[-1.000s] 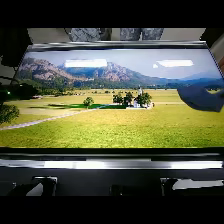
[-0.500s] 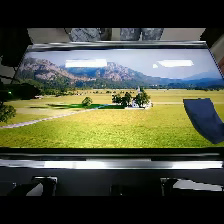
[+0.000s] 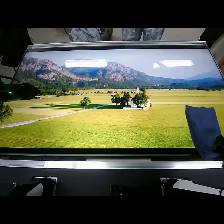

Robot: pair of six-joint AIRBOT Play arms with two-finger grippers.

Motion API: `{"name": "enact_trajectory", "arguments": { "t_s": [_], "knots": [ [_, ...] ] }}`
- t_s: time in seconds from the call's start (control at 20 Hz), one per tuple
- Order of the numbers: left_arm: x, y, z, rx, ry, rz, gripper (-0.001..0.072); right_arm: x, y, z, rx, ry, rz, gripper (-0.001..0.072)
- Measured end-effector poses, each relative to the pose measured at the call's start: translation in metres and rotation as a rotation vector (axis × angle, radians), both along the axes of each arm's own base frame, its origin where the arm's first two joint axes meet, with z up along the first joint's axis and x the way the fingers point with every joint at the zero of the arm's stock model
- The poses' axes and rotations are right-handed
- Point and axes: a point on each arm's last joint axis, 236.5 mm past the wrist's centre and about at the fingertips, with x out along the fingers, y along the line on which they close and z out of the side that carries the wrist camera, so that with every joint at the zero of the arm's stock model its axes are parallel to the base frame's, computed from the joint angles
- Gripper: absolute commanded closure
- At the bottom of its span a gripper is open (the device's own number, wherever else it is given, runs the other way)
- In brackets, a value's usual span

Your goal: Fold the shirts.

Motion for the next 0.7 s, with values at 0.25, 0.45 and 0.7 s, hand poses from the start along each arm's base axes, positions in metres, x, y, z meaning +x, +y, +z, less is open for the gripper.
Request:
{"name": "enact_trajectory", "arguments": {
  "t_s": [0.25,0.45,0.7],
  "knots": [
    [0.000,0.000,0.000,0.000,0.000,0.000,0.0673,-0.020,0.005,-0.009,0.008,0.061,0.029,0.0653],
    [0.000,0.000,0.000,0.000,0.000,0.000,0.0673,-0.023,0.002,-0.004,-0.012,0.066,0.049,0.0017],
    [0.001,0.000,-0.002,0.001,0.005,-0.001,0.0675,0.003,-0.035,0.053,-0.161,-0.044,0.116,0.0015]
  ]
}}
